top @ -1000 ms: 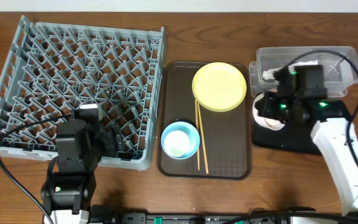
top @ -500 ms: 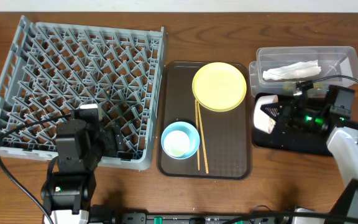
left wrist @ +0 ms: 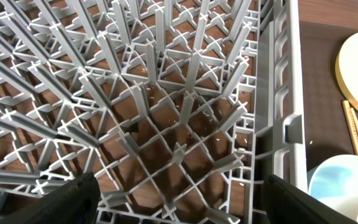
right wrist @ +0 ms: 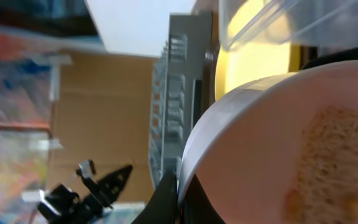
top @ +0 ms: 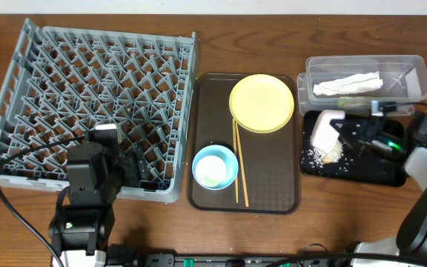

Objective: Sort waste into correct bins and load items into the dishwasher
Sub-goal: 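Tip the pink bowl over the black tray to dump the rice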

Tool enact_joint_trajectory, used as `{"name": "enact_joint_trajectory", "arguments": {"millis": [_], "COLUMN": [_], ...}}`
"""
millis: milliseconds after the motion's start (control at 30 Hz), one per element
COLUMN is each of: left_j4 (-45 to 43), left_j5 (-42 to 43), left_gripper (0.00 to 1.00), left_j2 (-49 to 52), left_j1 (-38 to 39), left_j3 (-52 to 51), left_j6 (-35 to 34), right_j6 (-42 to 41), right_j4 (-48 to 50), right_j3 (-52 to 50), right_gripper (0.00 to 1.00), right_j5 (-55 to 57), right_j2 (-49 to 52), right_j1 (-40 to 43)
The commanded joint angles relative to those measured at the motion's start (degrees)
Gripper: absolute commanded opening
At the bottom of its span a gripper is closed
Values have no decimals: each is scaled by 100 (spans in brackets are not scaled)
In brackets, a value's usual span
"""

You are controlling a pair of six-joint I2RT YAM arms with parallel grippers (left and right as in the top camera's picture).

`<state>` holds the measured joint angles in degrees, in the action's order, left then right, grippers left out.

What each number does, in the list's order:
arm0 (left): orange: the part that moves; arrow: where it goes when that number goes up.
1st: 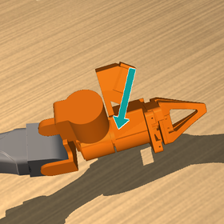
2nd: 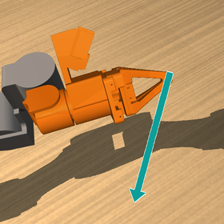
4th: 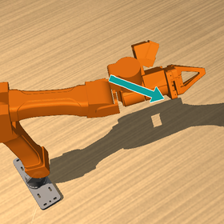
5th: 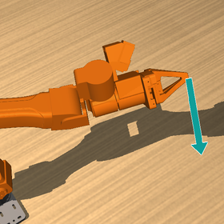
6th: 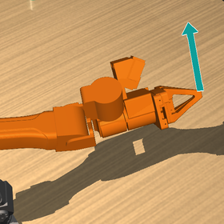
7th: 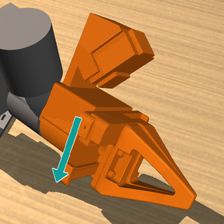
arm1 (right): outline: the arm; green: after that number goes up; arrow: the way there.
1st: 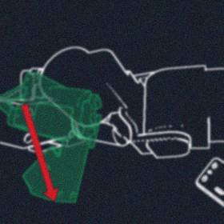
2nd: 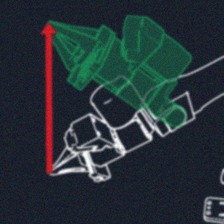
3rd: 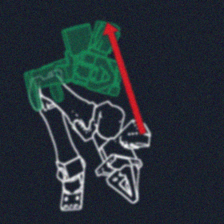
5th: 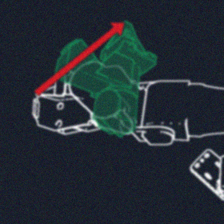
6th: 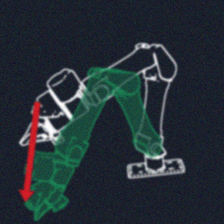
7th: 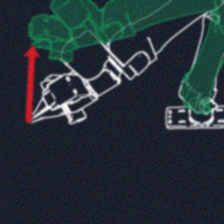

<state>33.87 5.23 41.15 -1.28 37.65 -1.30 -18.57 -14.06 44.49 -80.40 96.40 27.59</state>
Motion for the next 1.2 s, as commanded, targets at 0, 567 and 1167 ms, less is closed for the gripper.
{"name": "enact_joint_trajectory", "arguments": {"millis": [0,567,1167], "left_j4": [-2,-2,2], "left_j5": [31,31,28], "left_gripper": [87,87,86], "left_j2": [-4,-4,-4], "left_j1": [13,13,13], "left_j3": [116,116,116], "left_j6": [-9,-9,-9], "right_j6": [-487,-1574,-1010], "right_j4": [103,396,417], "right_j3": [-2,-2,-4], "right_gripper": [1,1,1], "right_j5": [-564,-586,-658], "right_j2": [28,28,26], "right_j1": [520,1744,302]}}
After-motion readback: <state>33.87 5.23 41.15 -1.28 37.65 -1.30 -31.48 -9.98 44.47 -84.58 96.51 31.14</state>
